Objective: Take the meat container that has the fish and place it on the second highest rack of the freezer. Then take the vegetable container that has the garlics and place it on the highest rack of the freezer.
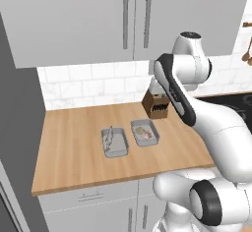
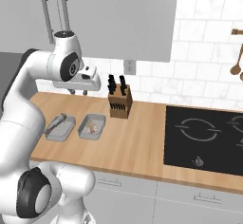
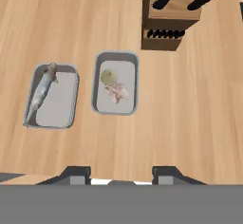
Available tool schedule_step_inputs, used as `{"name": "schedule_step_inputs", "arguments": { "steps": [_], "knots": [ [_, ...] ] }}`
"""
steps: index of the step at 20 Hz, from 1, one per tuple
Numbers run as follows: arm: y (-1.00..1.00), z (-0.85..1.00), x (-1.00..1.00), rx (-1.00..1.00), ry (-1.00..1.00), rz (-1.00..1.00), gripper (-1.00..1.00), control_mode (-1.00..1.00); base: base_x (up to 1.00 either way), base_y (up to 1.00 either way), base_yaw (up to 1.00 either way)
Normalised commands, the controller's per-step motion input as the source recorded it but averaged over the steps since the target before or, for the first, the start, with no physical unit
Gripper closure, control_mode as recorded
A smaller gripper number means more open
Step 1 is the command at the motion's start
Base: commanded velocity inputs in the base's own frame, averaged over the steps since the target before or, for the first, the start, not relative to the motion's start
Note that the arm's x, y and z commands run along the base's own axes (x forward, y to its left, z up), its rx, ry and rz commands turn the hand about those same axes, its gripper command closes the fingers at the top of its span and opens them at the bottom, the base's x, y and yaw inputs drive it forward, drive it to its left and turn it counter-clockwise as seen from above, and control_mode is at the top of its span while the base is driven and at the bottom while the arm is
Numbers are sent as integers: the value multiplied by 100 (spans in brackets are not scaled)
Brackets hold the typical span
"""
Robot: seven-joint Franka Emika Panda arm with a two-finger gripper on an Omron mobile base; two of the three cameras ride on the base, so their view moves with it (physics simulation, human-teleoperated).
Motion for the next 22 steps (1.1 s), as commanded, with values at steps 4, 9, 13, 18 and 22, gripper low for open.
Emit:
{"name": "schedule_step_inputs", "arguments": {
  "steps": [4,9,13,18,22],
  "knots": [
    [14,-5,-21,-2,0,0,-100,-100,0,0,0],
    [73,-33,-13,-2,8,-4,-100,-100,0,0,0],
    [79,-49,0,0,14,-27,-100,-100,0,0,0],
    [60,-66,0,0,19,-45,-100,-100,0,0,0],
    [40,-78,0,1,20,-53,-100,-100,0,0,0]
  ]
}}
